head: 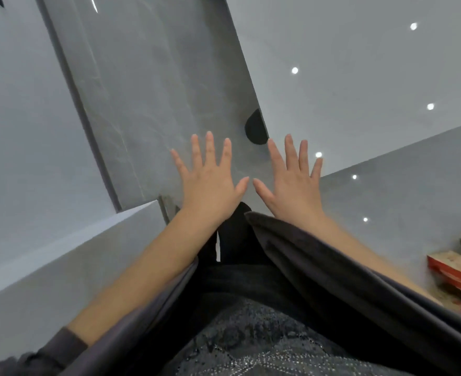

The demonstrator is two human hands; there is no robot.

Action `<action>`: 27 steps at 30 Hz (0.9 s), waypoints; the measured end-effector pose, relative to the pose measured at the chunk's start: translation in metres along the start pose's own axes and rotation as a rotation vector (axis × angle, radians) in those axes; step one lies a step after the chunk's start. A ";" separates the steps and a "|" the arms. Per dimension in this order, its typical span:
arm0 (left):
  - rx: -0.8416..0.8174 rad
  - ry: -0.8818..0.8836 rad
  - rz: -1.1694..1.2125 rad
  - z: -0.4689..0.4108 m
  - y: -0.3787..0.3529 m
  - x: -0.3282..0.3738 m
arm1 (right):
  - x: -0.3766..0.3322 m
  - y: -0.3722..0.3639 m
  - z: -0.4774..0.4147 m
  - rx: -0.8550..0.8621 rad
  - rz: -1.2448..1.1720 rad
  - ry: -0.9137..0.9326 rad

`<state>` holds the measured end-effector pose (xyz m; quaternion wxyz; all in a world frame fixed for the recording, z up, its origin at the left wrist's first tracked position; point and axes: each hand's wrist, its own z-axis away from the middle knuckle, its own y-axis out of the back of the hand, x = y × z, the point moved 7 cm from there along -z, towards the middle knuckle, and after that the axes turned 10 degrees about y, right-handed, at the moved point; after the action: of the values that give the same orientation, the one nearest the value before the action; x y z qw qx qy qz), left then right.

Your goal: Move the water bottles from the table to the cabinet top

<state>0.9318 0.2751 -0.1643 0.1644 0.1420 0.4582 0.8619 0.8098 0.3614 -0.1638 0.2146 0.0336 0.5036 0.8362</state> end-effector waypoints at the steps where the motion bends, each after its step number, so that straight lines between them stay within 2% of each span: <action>1: 0.002 -0.023 -0.003 -0.005 0.004 0.004 | 0.002 0.004 -0.004 0.007 -0.022 -0.018; 10: 0.085 -0.236 -0.071 -0.075 0.057 0.039 | 0.034 0.039 -0.067 0.030 -0.114 -0.131; 13: 0.103 -0.286 -0.129 -0.110 0.075 0.046 | 0.051 0.049 -0.100 -0.010 -0.131 -0.169; 22: 0.085 -0.475 -0.225 -0.192 0.116 0.077 | 0.078 0.103 -0.159 -0.006 -0.177 -0.275; 27: 0.047 -0.602 -0.251 -0.235 0.141 0.091 | 0.094 0.122 -0.172 0.016 -0.198 -0.433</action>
<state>0.7348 0.0644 -0.1645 0.3941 0.3368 0.4225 0.7434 0.6384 0.2068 -0.1583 0.3982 0.1644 0.4532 0.7804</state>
